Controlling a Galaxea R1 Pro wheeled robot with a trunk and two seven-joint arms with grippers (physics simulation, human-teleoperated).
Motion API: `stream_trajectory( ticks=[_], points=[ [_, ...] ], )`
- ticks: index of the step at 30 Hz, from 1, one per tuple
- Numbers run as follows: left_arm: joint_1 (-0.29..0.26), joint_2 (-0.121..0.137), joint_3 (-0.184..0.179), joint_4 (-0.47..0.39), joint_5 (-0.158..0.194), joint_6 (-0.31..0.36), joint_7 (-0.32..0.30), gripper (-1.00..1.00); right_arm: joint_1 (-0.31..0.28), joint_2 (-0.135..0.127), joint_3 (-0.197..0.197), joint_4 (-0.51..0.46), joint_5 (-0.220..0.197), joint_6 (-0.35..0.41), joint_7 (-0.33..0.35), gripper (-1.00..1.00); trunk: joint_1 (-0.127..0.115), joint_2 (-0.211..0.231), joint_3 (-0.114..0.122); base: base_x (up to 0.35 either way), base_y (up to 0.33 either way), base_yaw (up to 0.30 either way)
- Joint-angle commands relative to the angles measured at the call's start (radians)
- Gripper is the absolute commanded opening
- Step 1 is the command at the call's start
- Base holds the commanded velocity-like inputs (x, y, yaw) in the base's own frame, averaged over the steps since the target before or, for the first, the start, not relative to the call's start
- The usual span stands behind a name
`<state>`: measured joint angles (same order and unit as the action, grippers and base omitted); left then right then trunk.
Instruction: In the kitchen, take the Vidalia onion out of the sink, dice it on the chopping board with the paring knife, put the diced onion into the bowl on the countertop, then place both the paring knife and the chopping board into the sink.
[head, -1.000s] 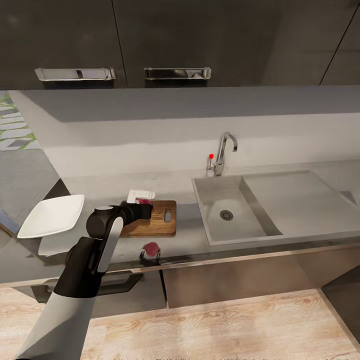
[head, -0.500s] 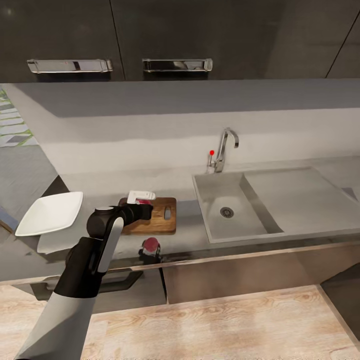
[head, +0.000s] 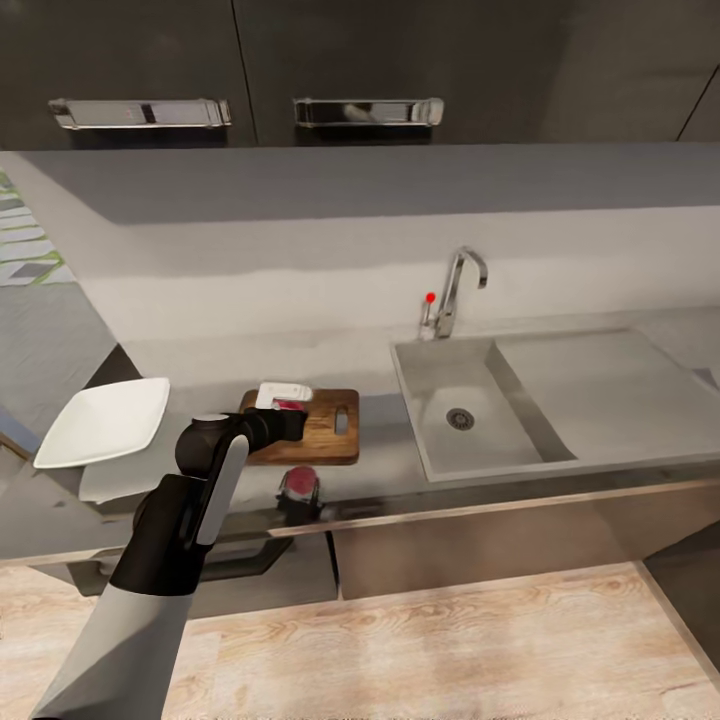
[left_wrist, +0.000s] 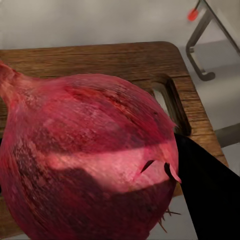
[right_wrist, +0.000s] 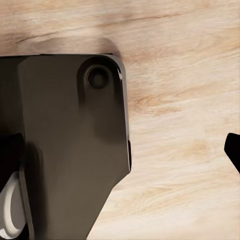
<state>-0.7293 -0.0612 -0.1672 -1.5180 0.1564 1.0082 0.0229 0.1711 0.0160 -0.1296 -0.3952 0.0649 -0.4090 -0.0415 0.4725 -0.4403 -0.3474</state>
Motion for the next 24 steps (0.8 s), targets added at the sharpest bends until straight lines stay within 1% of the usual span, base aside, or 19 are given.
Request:
stream_trajectory(
  ticks=[1, 10, 17, 24],
  points=[
    [-0.001, 0.0, 0.0, 0.0, 0.004, 0.004, 0.003, -1.0, 0.001, 0.001, -0.004, -0.002, 0.007, -0.001, -0.003, 1.0, 0.0, -0.002, -0.003, 0.0, 0.062, 0.0],
    [-0.001, 0.0, -0.001, 0.0, 0.003, 0.004, 0.003, -1.0, 0.001, 0.001, -0.004, -0.002, 0.007, -0.001, -0.003, 1.0, 0.0, -0.002, -0.01, 0.001, 0.012, 0.0],
    [-0.001, 0.0, -0.001, 0.003, 0.003, 0.004, 0.003, -1.0, 0.001, 0.001, -0.004, -0.002, 0.007, -0.001, -0.003, 1.0, 0.0, -0.002, -0.01, 0.189, 0.0, 0.0],
    [-0.001, 0.0, -0.002, 0.004, 0.003, 0.004, 0.003, -1.0, 0.001, 0.001, -0.004, -0.002, 0.007, -0.001, -0.003, 1.0, 0.0, -0.002, -0.011, 0.018, 0.0, 0.0]
  ],
)
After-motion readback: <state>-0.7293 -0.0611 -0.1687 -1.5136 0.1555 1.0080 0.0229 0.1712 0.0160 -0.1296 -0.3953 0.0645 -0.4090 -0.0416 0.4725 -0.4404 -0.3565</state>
